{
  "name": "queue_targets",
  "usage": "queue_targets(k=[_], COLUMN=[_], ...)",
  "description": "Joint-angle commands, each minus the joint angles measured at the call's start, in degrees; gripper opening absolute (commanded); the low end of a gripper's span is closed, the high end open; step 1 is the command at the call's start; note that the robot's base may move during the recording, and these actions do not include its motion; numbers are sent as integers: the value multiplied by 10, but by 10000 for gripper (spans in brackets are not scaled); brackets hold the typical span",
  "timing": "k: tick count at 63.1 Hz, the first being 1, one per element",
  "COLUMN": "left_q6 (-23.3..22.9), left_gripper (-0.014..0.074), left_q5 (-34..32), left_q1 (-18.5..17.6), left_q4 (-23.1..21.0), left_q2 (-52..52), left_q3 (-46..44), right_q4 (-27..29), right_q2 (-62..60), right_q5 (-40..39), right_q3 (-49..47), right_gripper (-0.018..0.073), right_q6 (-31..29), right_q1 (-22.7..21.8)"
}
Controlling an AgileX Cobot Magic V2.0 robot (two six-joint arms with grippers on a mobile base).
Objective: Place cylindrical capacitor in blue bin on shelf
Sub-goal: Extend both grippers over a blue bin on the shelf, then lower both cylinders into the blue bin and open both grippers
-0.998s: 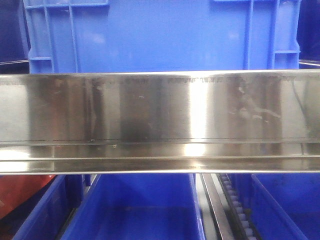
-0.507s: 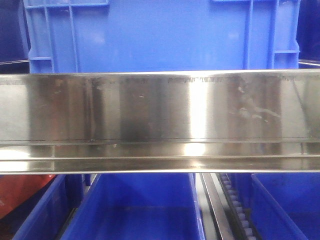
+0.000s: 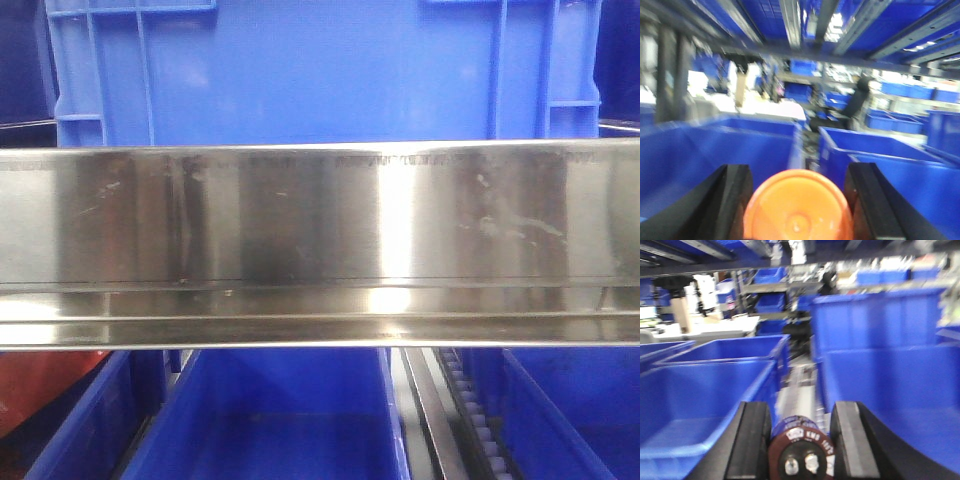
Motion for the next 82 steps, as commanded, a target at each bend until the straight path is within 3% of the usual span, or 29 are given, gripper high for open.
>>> queue_targets(k=[1,13,20,30,38,46,54,67,82], left_q6=[44,194,221,259,260,260,260,260,260], left_gripper=[-111,-111,-111,-111,-111,-111,-111,-111,-111], left_q5=[-4,32,87,124,134,129,93,32,7], left_q1=[-1,-1,-1,-6,-48,-118,-183,-264,-274], left_q4=[-51,-169,-219,-288,-297,-297,-297,-297,-297], left_q2=[42,142,212,298,367,436,503,607,643], left_q3=[-22,-92,-146,-226,-280,-325,-348,-377,-380], right_q4=[51,149,176,176,176,176,181,253,240], right_q2=[43,135,187,275,346,403,446,492,507], right_q5=[-9,-9,-9,-26,-76,-102,-129,-164,-154], right_q3=[-27,-80,-110,-159,-182,-203,-210,-210,-210], right_gripper=[-160,-160,-160,-160,-160,-160,-160,-162,-162], right_q6=[-16,-110,-150,-152,-152,-152,-152,-152,-152], right_q1=[4,21,55,134,184,213,221,221,221])
